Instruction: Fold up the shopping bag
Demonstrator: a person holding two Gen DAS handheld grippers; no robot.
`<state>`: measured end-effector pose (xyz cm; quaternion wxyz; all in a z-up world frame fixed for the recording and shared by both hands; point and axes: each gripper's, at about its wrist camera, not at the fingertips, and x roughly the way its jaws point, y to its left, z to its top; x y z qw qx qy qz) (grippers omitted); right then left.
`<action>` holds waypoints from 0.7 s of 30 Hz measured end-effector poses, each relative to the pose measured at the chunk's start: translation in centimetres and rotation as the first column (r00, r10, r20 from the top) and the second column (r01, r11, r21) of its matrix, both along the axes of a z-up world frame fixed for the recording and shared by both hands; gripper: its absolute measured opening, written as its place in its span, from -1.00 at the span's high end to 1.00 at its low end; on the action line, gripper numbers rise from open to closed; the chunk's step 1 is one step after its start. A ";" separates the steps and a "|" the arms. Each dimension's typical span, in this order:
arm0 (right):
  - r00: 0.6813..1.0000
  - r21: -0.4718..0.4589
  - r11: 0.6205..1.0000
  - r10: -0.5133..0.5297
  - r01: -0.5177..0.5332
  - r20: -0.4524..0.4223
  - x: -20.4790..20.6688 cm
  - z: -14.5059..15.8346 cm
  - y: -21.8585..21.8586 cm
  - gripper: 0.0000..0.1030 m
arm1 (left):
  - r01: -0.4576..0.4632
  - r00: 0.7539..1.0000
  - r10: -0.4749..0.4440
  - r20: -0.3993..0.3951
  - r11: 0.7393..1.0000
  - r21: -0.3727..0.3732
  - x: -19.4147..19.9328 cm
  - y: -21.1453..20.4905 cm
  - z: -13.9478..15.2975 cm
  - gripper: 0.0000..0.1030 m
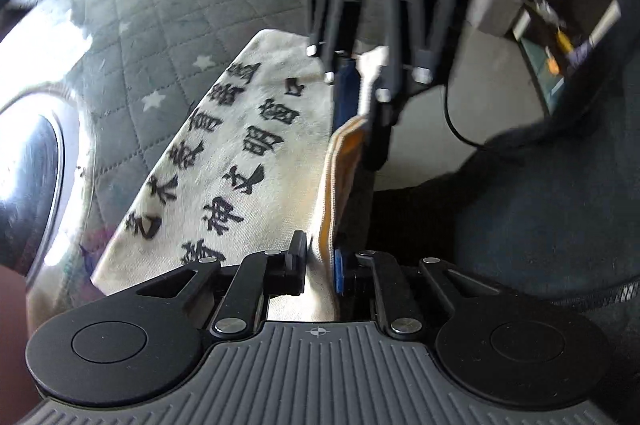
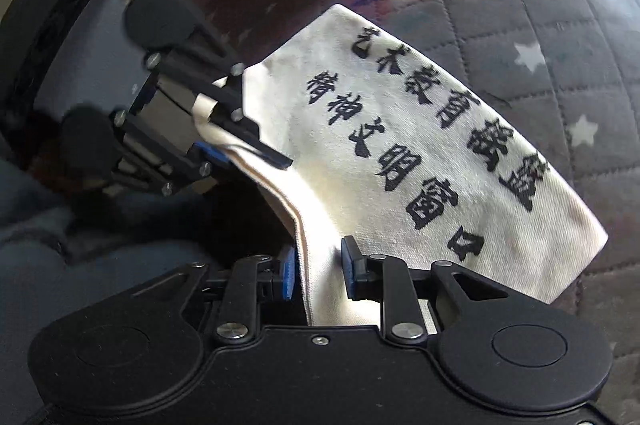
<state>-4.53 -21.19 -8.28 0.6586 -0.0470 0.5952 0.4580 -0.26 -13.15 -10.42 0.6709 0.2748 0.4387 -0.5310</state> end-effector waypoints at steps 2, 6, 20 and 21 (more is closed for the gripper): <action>0.995 -0.033 0.999 0.043 -0.041 0.089 -1.0 0.9 0.1 0.29 | -0.013 1.000 0.013 -0.027 1.000 -0.007 0.8 0.3 -0.2 0.74; 0.968 -0.094 0.990 0.126 -0.107 0.217 -3.6 2.2 -0.4 0.08 | -0.018 0.998 0.018 -0.067 1.000 -0.010 1.7 0.6 -0.4 0.74; 0.875 -0.217 0.951 0.292 -0.221 0.387 -8.0 1.6 -2.3 -0.16 | -0.077 0.982 0.067 -0.175 0.996 -0.049 2.9 0.9 -1.3 0.74; 0.869 -0.219 0.950 0.296 -0.223 0.397 -8.1 1.4 -2.4 -0.16 | -0.080 0.981 0.070 -0.179 0.995 -0.051 3.0 1.0 -1.3 0.74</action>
